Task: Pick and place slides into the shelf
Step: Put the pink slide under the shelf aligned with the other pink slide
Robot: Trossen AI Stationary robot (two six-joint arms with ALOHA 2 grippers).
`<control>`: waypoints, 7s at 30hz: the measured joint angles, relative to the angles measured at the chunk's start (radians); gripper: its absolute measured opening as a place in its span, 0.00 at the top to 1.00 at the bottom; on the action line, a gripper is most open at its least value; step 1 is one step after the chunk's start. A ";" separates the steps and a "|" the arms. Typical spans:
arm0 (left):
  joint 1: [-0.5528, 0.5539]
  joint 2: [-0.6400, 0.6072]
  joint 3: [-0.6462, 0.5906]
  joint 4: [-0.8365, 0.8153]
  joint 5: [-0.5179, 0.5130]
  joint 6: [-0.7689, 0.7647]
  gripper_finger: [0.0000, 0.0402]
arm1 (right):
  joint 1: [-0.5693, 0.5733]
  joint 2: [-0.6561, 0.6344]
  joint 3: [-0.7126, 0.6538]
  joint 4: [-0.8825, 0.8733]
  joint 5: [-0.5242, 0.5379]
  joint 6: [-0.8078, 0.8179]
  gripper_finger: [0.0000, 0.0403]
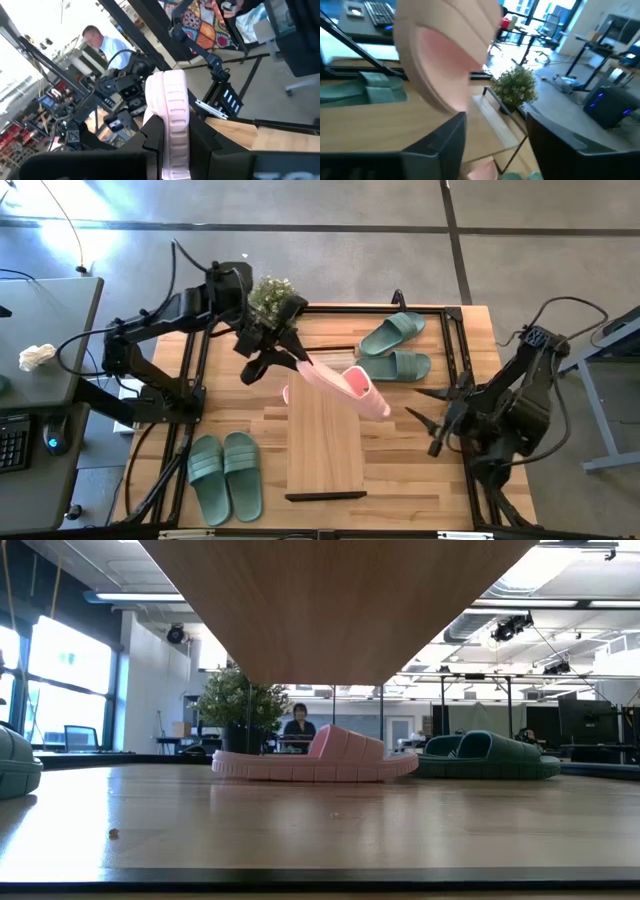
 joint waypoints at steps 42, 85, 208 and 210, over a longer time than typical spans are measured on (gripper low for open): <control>0.013 -0.001 -0.041 0.119 -0.016 -0.060 0.89 | -0.163 0.108 0.000 0.274 0.022 -0.436 0.96; -0.374 -0.056 0.147 -0.699 -1.075 0.075 0.55 | -0.364 0.012 -0.001 0.018 -0.216 -0.959 0.99; 0.440 0.148 -0.103 -0.526 0.008 -1.201 0.68 | -0.549 0.144 -0.001 0.212 0.259 -1.554 0.99; 0.428 0.150 -0.103 -0.511 0.010 -1.205 0.68 | -0.551 0.143 -0.001 0.250 0.260 -1.554 0.99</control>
